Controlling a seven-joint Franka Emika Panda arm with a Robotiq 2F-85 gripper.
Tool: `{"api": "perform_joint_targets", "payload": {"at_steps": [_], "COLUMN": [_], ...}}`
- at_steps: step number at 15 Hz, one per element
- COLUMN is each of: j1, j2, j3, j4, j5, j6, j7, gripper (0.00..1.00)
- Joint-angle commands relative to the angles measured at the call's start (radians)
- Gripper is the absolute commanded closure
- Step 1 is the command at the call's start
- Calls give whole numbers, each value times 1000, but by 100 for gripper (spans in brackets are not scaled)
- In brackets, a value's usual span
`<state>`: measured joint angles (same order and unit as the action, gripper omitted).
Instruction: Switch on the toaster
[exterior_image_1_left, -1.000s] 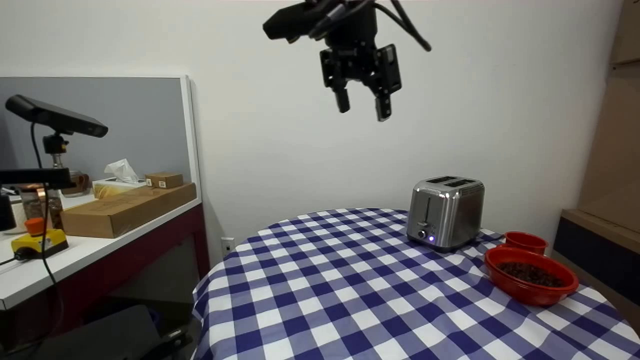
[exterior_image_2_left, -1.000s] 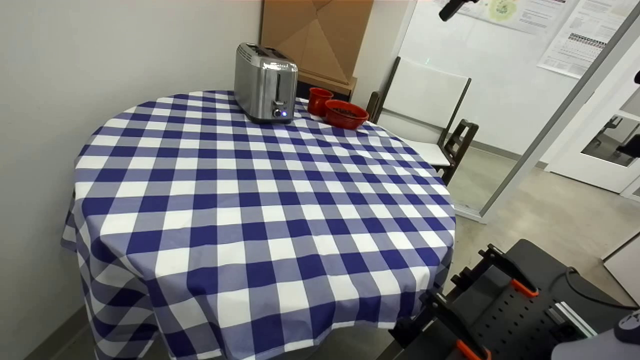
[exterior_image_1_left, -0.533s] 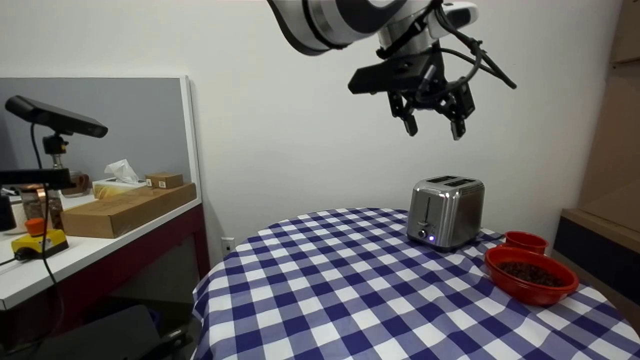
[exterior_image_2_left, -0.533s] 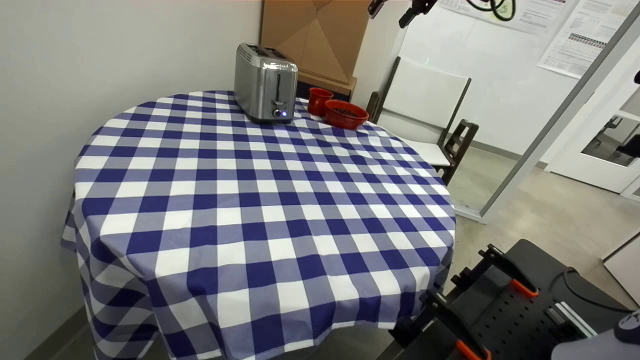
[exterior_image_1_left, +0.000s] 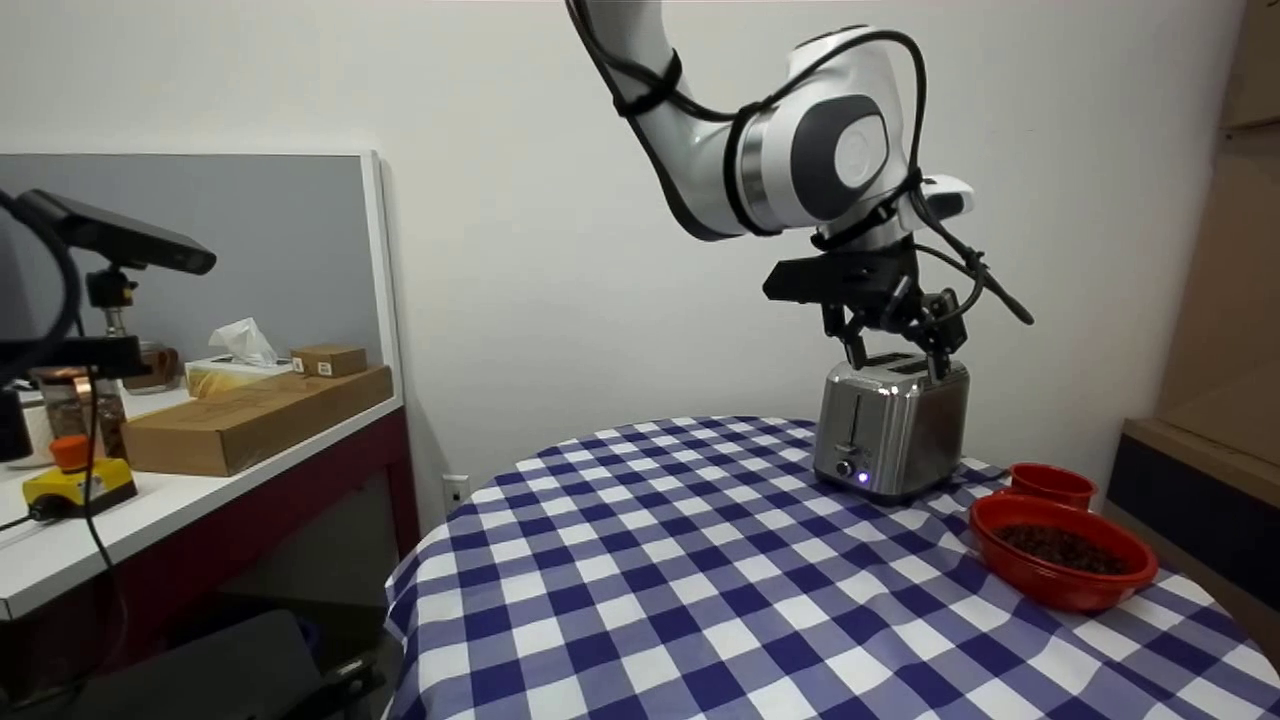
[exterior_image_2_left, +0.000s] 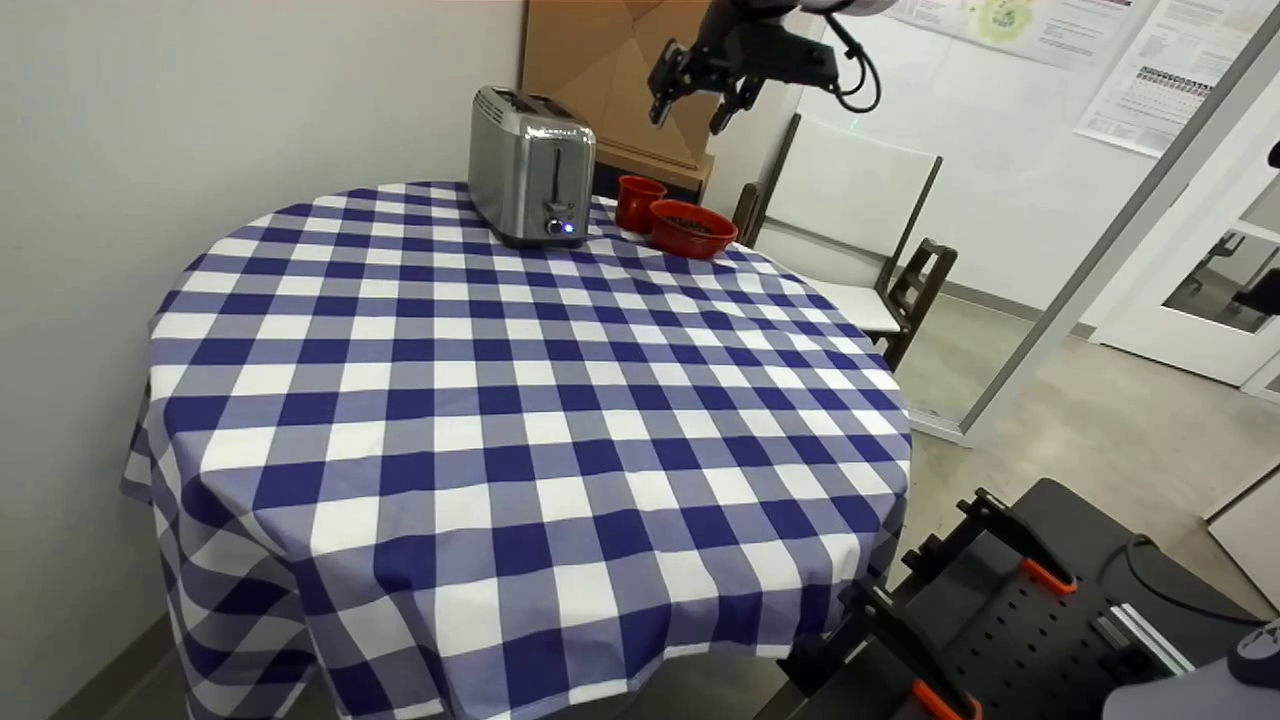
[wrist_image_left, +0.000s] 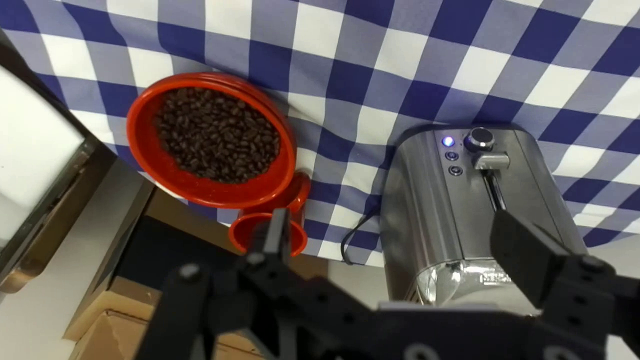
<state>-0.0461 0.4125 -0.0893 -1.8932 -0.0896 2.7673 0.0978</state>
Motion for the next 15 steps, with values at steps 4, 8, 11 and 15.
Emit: {"api": "perform_joint_targets", "payload": {"at_steps": [4,8,11,15], "j1": [22,22,22,22], "j2": [247,342,400,472], "j3": [-8,-6,-3,2], "j4": [288,391,454,529], "j5": [21,23,26,36], "j6": [-144,-212,-249,-292], "j7": [28,30,33,46], "gripper": [0,0,0,0]}}
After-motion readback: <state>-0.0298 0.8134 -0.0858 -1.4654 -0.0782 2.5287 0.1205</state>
